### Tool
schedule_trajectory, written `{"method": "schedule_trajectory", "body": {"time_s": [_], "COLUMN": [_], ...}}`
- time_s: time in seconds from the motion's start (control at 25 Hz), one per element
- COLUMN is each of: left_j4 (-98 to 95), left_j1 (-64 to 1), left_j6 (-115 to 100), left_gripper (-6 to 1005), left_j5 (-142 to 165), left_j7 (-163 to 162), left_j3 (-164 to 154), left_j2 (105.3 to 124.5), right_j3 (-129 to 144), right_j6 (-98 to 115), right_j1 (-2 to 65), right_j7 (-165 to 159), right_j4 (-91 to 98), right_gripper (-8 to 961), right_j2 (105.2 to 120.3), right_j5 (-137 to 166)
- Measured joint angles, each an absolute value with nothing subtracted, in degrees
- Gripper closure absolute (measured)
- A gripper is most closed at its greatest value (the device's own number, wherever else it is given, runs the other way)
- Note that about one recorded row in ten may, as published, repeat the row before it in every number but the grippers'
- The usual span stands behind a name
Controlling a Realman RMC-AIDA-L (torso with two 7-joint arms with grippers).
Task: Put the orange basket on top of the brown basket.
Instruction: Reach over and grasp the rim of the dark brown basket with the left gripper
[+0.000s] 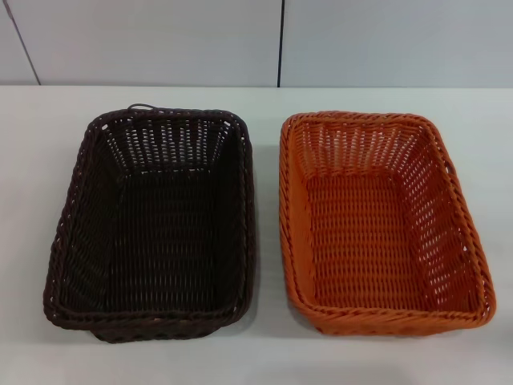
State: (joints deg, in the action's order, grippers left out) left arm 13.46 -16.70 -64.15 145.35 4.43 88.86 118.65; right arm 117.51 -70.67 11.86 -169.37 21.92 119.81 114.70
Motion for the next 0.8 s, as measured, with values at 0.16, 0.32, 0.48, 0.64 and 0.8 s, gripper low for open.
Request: {"method": "schedule_trajectory", "body": {"time_s": [0.16,0.32,0.48,0.64,0.8], "left_j4": [13.5,13.5,13.8,13.9,14.2], "left_j1": [-16.7,-16.7,-16.4,-16.3,-16.2], "left_j6": [-64.2,-64.2,-64.2,-64.2,-64.1], "left_gripper": [193,193,194,195,195], "left_j5": [145.4,145.4,145.4,145.4,145.8], "left_j7": [4.4,4.4,4.4,4.1,3.9], "left_j3": [88.9,89.0,89.0,88.9,87.9], "left_j2": [118.65,118.66,118.66,118.64,118.50], "right_j3": [117.5,117.5,117.5,117.5,117.9], "right_j6": [-70.7,-70.7,-70.7,-70.7,-70.7], "right_j1": [11.9,11.9,11.7,11.5,11.5], "right_j7": [-169.4,-169.4,-169.4,-169.4,-169.4], "right_j4": [21.9,21.9,21.8,21.8,21.9], "right_gripper": [207,207,207,207,207], "right_j2": [119.79,119.79,119.79,119.79,119.79], "right_j5": [114.7,114.7,114.7,114.7,114.7]}}
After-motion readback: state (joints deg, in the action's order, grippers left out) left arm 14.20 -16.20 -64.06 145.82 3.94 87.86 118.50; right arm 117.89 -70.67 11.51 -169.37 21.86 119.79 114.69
